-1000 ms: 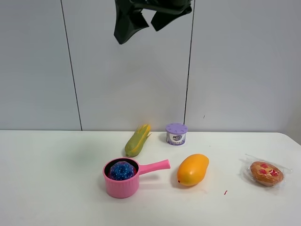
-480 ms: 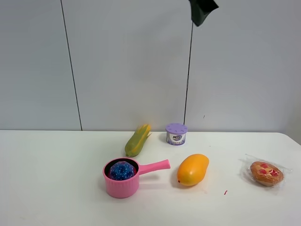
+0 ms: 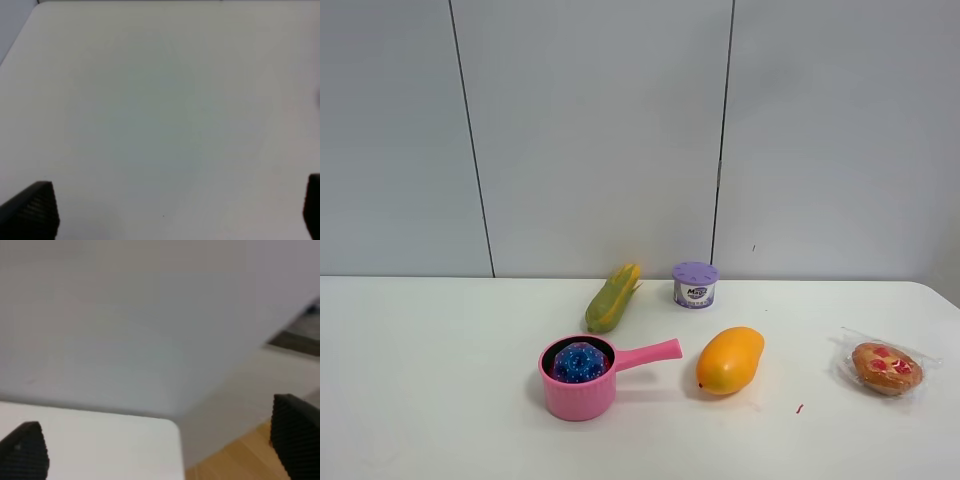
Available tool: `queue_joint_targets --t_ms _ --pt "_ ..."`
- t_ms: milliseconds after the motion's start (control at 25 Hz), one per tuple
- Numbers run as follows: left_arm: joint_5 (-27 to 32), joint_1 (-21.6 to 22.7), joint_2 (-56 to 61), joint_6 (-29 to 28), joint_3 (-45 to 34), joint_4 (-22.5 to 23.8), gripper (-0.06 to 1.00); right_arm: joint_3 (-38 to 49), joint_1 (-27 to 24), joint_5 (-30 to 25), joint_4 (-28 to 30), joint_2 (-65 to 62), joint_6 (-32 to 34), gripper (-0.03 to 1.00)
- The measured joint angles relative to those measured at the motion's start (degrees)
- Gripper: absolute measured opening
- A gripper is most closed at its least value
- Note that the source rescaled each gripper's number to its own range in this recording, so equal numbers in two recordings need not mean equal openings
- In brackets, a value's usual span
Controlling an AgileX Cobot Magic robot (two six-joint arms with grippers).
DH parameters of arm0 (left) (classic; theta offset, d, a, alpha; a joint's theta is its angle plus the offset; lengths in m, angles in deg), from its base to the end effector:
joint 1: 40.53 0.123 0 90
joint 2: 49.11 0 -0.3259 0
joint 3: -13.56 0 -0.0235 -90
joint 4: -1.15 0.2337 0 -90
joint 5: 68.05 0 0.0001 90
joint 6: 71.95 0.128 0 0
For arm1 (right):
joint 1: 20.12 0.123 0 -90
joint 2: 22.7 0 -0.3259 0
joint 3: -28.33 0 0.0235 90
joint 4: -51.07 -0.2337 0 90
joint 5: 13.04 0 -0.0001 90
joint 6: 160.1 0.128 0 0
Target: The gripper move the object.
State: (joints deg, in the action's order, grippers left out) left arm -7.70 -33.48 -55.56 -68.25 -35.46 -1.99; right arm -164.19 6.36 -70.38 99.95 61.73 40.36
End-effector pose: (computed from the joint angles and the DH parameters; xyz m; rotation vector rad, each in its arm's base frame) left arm -0.0286 -0.0097 0.2557 -0.0563 2.0199 0.0537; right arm 0.2786 0.0481 0.4963 -0.2290 1.9617 -0.5297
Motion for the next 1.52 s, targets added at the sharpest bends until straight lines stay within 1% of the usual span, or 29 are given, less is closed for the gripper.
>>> queue_joint_targets --t_ms 160,320,560,640,720,760,880,960,1080,1120,1200,1280,1440,1520 --pt "0.0 0.0 0.0 0.0 0.0 0.0 1.0 0.0 -6.77 -0.88 0.0 -3.45 -1.5 0.68" --pt "0.0 0.0 0.0 0.0 0.0 0.0 1.0 -0.04 -10.82 -3.64 0.05 -8.14 -3.96 0.68" --pt "0.0 0.0 0.0 0.0 0.0 0.0 1.0 -0.04 -11.44 -4.43 -0.18 -16.02 -7.15 0.68" --pt "0.0 0.0 0.0 0.0 0.0 0.0 1.0 -0.04 -11.44 -4.5 -2.45 -17.84 -8.85 0.68" --pt "0.0 0.0 0.0 0.0 0.0 0.0 1.0 -0.04 -11.44 -4.55 -7.53 -18.64 -11.58 0.68" --pt "0.0 0.0 0.0 0.0 0.0 0.0 1.0 -0.04 -11.44 -4.5 -11.44 -18.91 -13.36 0.68" --pt "0.0 0.0 0.0 0.0 0.0 0.0 1.0 -0.04 -11.44 -4.39 -25.1 -18.83 -19.02 0.68" --pt "0.0 0.0 0.0 0.0 0.0 0.0 1.0 -0.04 -11.44 -4.25 -35.75 -18.59 -23.05 0.68" --pt "0.0 0.0 0.0 0.0 0.0 0.0 1.0 -0.04 -11.44 -4.75 -48.42 -18.46 -29.23 0.68" --pt "0.0 0.0 0.0 0.0 0.0 0.0 1.0 -0.04 -11.44 -5.07 -51.78 -18.45 -30.66 0.68" --pt "0.0 0.0 0.0 0.0 0.0 0.0 1.0 0.38 -11.44 -6.24 -56.25 -18.45 -32.94 0.68" --pt "0.0 0.0 0.0 0.0 0.0 0.0 1.0 2.17 -11.44 -7.92 -58.76 -18.51 -34.17 0.68" --pt "0.0 0.0 0.0 0.0 0.0 0.0 1.0 9.28 -11.44 -11.7 -59.76 -18.52 -33.7 0.68" --pt "0.0 0.0 0.0 0.0 0.0 0.0 1.0 13.95 -11.44 -12.07 -59.85 -18.57 -33.71 0.68"
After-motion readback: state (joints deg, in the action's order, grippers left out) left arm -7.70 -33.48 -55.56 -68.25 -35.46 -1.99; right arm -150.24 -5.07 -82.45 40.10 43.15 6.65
